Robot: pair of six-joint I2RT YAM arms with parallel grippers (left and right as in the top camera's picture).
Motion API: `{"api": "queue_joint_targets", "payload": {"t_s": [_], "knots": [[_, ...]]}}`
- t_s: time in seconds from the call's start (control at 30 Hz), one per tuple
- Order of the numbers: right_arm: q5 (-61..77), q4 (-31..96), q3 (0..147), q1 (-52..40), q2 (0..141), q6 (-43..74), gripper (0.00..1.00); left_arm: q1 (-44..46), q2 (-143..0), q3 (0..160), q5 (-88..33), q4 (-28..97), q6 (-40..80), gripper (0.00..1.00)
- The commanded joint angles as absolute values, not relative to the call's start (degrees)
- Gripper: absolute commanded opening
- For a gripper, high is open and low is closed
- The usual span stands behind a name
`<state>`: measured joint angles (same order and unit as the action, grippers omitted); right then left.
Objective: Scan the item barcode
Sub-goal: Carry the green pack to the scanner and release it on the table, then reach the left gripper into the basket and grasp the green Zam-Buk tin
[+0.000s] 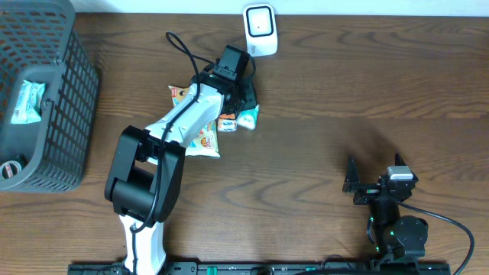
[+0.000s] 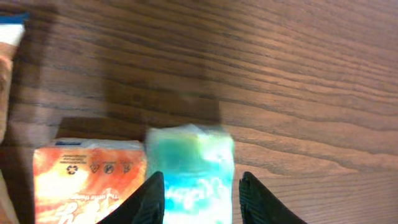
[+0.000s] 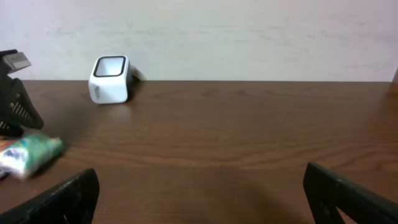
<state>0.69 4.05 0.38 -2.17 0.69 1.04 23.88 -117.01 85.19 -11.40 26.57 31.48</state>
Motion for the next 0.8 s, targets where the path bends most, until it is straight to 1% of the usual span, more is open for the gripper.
{"api": "queue_joint_targets", "payload": {"t_s": [0.0, 0.03, 0.2, 0.3, 0.43, 0.47, 0.6, 0.7, 0.77], "knots": [[1.0, 4.3, 0.3, -2.3, 0.3, 1.7, 0.99, 22.5, -115.6, 85.4, -10.6, 26.8, 30.2, 0.44], [1.0, 4.3, 0.3, -2.3, 0.3, 1.7, 0.99, 22.1, -114.8, 85.4, -11.1, 26.7, 30.2, 0.49], [1.0, 4.3, 0.3, -2.3, 0.3, 1.7, 0.99, 20.1, -108.1, 85.5, -11.3, 25.0, 29.3, 0.51], [1.0, 4.3, 0.3, -2.3, 0.3, 1.7, 0.99, 18.0, -101.5, 85.8, -11.3, 23.0, 25.7, 0.56], [1.0, 4.3, 0.3, -2.3, 0.3, 1.7, 0.99, 13.7, -91.3, 86.1, -10.7, 19.7, 20.9, 0.58], [1.0, 4.3, 0.3, -2.3, 0.3, 1.7, 0.99, 12.1, -88.5, 86.1, -9.9, 19.0, 20.3, 0.59], [1.0, 4.3, 0.3, -2.3, 0.3, 1.7, 0.99, 3.5, -79.6, 86.1, -5.0, 17.9, 20.1, 0.66], [1.0, 4.3, 0.3, -2.3, 0.3, 1.7, 0.99, -5.6, -75.7, 86.1, -0.4, 18.4, 20.1, 0.69], [1.0, 4.3, 0.3, -2.3, 0.3, 1.7, 0.99, -12.3, -74.8, 86.1, 1.5, 19.5, 20.1, 0.69]]}}
